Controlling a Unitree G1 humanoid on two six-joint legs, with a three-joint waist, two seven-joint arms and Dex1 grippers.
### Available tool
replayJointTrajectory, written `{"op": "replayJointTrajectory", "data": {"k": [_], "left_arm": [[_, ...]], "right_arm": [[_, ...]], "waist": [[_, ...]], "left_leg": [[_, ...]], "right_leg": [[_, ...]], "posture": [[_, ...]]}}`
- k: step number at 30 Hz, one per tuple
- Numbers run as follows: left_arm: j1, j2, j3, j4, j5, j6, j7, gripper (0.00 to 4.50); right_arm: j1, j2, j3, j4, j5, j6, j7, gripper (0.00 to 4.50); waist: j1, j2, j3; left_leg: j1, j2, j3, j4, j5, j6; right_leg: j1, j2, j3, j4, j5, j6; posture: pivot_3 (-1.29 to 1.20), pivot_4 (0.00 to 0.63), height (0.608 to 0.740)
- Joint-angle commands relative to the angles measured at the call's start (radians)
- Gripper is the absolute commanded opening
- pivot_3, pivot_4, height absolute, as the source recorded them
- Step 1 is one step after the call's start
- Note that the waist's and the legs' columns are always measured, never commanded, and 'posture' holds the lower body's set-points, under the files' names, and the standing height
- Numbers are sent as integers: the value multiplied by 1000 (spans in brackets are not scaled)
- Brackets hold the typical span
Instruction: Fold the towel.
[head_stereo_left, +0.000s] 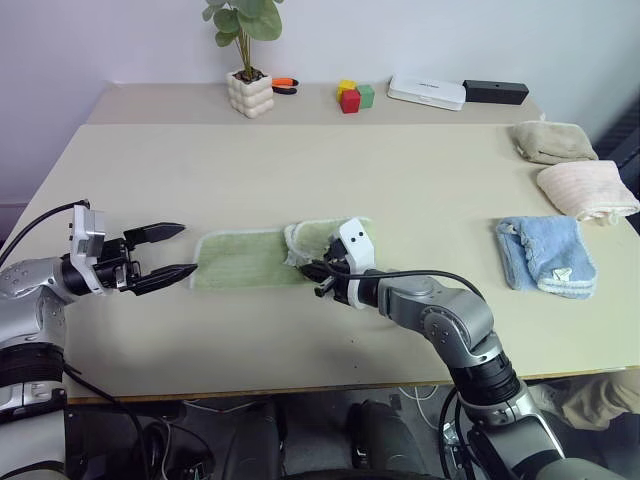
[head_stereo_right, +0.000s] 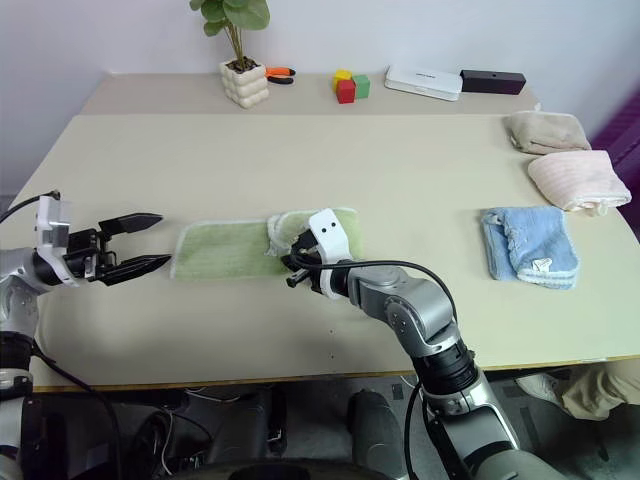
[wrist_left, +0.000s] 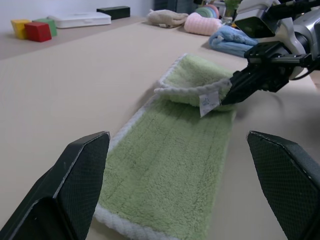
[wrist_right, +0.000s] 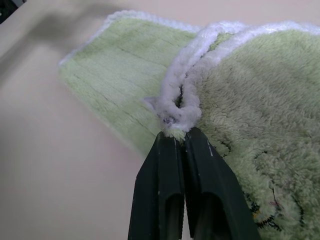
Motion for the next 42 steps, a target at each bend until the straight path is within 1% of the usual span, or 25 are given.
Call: {"op": "replayJointTrajectory", "data": {"k": [1,4,5,6,7,9,11,15,16,18,21,25,29,34,35,38,42], "left_arm": [[-13,7,12,-30,-22,8,-2,4500],[-18,4,8,-38,-23,15,3,4500],[-19,1,8,-44,-27,20,5,4500],[-19,-4,6,-54,-31,29,11,4500],[-19,-7,6,-60,-34,35,15,4500],[-15,-21,2,-85,-43,50,27,4500],[-19,-56,-13,-119,-51,80,63,4500],[-37,-132,-36,-176,-63,129,133,4500],[-48,-159,-45,-196,-65,136,163,4500],[-74,-206,-61,-238,-77,161,210,4500],[-112,-271,-83,-286,-87,207,290,4500],[-120,-341,-134,-344,-66,201,349,4500],[-107,-378,-166,-388,-82,226,368,4500],[-67,-366,-190,-393,-57,203,341,4500],[-63,-363,-188,-391,-61,209,341,4500],[-57,-350,-180,-394,-69,214,349,4500],[-35,-330,-175,-414,-83,232,357,4500]], "right_arm": [[0,4,2,-40,-3,2,26,1897],[-9,-17,6,-58,-12,-1,54,3484],[-15,-36,14,-70,-14,-1,74,4012],[-30,-80,34,-89,-26,2,110,4461],[-40,-110,49,-101,-36,3,136,4461],[-84,-214,86,-121,-85,-47,223,4461],[-143,-246,-21,-117,-10,-52,291,4461],[-183,-201,-185,-63,76,-53,291,4461],[-174,-203,-198,-49,63,-68,289,4235],[-155,-188,-226,-20,35,-99,260,3617],[-127,-154,-235,24,-26,-182,209,2127],[-94,-89,-218,48,-76,-243,150,38],[-54,-38,-203,70,-135,-313,102,12],[16,-4,-127,139,-236,-461,115,12],[21,13,-124,166,-247,-487,110,12],[19,34,-79,324,-370,-612,57,12],[5,51,-100,451,-400,-713,63,12]], "waist": [[0,0,0],[0,0,0],[0,0,0],[1,0,0],[1,1,0],[2,1,1],[2,1,1],[3,0,0],[3,0,0],[7,0,0],[6,0,0],[-1,1,0],[0,1,0],[1,1,0],[1,1,0],[1,1,1],[1,1,1]], "left_leg": [[0,0,0,0,0,0],[0,0,0,0,0,0],[0,0,0,0,0,0],[0,0,0,0,0,0],[0,0,0,0,0,0],[0,0,0,0,0,0],[0,0,0,1,0,0],[0,0,0,0,0,0],[0,0,0,0,0,0],[0,0,0,0,0,0],[0,-1,0,1,0,0],[0,-1,0,1,0,0],[0,0,0,0,0,-1],[1,0,0,0,0,-1],[0,0,0,0,0,-1],[1,0,0,0,0,-1],[0,-1,0,1,0,-1]], "right_leg": [[0,0,0,0,0,0],[0,0,0,0,0,0],[0,0,0,0,0,0],[0,0,0,0,0,0],[0,0,0,0,0,0],[0,0,0,0,0,0],[0,-1,0,0,0,0],[0,0,0,0,0,0],[0,0,0,0,0,0],[0,0,0,0,0,0],[1,0,0,0,0,0],[1,0,0,0,0,1],[0,1,0,0,0,1],[1,1,0,0,0,1],[1,1,0,0,0,1],[1,1,0,0,0,1],[1,0,0,0,0,0]], "posture": [[0,150,735],[0,150,735],[0,150,735],[0,150,735],[0,150,735],[0,150,735],[0,150,735],[0,150,735],[0,150,735],[0,150,735],[0,150,735],[0,150,735],[0,150,735],[0,150,735],[0,150,735],[0,150,735],[0,150,735]]}}
